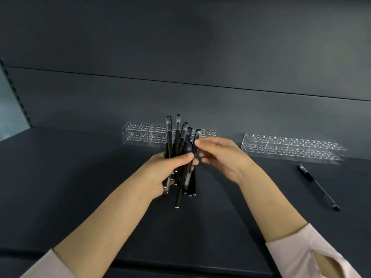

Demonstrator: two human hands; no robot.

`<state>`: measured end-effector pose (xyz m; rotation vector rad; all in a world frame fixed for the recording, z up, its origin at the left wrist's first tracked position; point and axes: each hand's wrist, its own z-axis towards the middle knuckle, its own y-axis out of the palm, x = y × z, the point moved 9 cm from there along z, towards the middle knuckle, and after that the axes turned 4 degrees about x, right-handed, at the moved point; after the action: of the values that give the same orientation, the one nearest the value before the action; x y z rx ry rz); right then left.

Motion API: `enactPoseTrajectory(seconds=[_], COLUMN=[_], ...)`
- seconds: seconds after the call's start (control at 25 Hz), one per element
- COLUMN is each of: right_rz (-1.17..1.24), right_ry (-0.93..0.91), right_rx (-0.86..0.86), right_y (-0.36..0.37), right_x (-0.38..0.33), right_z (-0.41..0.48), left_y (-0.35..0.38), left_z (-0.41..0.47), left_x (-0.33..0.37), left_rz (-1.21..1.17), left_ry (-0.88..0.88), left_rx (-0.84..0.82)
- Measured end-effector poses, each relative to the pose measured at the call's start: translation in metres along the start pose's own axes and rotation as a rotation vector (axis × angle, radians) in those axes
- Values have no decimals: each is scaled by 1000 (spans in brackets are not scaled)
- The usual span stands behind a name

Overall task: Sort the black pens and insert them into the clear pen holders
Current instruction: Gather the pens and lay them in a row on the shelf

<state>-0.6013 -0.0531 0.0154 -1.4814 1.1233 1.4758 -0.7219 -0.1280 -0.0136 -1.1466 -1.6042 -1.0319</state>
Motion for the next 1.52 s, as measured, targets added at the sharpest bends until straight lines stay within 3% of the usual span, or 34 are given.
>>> enactPoseTrajectory(seconds=[0.12,0.36,0.52,0.72,1.04,1.32,1.44,1.52], right_rz=[68,102,-94,-358,-627,-720,-768,-629], right_ry=[0,-78,-70,46,105,107,-11,-115], right_rx=[9,262,455,538,516,522,571,517], right_y=[-22,-142,-243,-324,-332,-327,-318,-295], right_x=[-6,-21,-22,-10,6,5,-8,-18], right_z=[-14,-31,-42,-50,-38,-39,-44,-44], left_y=[31,99,146,197,210,197,195,194], left_z=[0,8,14,19,28,32,30,26], left_x=[-1,-15,-27,-38,-44,-46,-43,-39], left_rz=[-4,-151,-32,-9,-43,10,-17,-16], left_ry=[17,-46,-68,-120,-123,-101,-85,-73], left_rx=[-15,-34,-81,-107,-86,-13,-31,-67])
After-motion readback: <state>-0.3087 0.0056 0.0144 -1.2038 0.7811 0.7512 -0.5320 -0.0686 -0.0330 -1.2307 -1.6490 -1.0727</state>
